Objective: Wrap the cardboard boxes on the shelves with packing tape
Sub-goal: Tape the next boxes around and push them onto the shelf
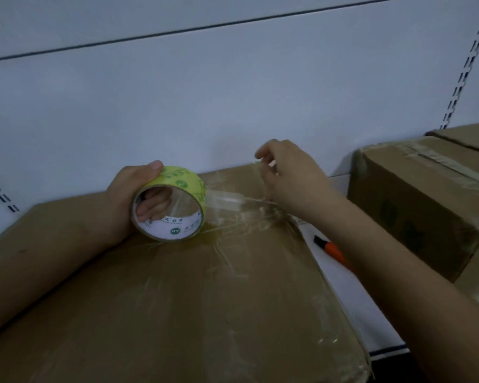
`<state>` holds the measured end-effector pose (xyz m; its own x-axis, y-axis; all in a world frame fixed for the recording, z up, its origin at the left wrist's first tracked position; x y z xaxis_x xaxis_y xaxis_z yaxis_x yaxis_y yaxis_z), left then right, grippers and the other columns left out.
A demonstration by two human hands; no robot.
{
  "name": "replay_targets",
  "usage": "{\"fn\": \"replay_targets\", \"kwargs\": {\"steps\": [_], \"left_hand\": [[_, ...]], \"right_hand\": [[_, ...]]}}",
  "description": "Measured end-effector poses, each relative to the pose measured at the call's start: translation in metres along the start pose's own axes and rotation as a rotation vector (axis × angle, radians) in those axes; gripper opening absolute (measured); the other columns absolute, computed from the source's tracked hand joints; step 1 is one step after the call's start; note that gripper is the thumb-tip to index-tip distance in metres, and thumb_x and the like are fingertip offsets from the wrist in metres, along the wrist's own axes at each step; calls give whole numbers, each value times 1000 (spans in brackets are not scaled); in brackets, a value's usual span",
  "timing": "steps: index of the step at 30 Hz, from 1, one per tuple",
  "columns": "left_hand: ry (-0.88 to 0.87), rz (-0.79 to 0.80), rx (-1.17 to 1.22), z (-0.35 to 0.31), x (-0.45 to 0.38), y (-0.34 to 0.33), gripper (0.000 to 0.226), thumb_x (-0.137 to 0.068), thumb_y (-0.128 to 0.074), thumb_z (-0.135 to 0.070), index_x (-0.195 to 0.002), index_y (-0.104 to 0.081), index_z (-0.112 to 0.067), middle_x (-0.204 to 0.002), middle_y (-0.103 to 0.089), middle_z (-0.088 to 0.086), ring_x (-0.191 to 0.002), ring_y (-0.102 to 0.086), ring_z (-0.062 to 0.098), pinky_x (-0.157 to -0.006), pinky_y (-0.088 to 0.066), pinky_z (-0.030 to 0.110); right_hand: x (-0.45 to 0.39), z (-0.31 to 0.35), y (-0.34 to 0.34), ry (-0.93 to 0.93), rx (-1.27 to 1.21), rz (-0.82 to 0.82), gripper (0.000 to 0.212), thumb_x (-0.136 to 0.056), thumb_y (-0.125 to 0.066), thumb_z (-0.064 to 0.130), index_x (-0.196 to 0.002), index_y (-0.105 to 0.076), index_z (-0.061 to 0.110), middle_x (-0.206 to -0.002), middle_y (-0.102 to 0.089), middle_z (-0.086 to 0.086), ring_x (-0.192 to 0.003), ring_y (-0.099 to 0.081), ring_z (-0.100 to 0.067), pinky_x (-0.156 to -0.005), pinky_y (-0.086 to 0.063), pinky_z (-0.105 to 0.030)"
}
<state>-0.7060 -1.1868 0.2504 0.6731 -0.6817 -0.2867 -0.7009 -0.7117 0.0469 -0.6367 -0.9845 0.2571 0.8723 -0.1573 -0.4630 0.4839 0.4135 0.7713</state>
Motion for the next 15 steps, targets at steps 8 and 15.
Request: {"fn": "replay_targets", "kwargs": {"steps": [8,15], "left_hand": [[39,8,-409,-26,6,-8,61,-79,-64,-68,-46,-49,-18,-42,-43,5,-42,-42,17,-53,-42,21],[223,219,-1203,-82,70,77,62,-69,-58,-82,-60,-55,-20,-50,-44,-4,-45,-40,10,-51,-35,27]], "right_hand": [[-2,25,-60,205,284,424,47,-107,-25,32,-149,-35,13,-155,-36,-9,-140,-35,-26,-115,-28,-37],[-6,15,-66,137,284,586,53,-108,-19,35,-158,-14,19,-165,-11,2,-151,-10,-11,-115,-2,-17]]}}
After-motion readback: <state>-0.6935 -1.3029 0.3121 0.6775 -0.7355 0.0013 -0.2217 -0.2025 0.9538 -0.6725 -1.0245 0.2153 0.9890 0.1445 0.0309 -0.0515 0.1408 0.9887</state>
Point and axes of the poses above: each hand's wrist, its own x-axis away from the middle knuckle, its own y-axis out of the back of the hand, z = x × y, the point moved 9 cm from there along -x, towards the middle knuckle
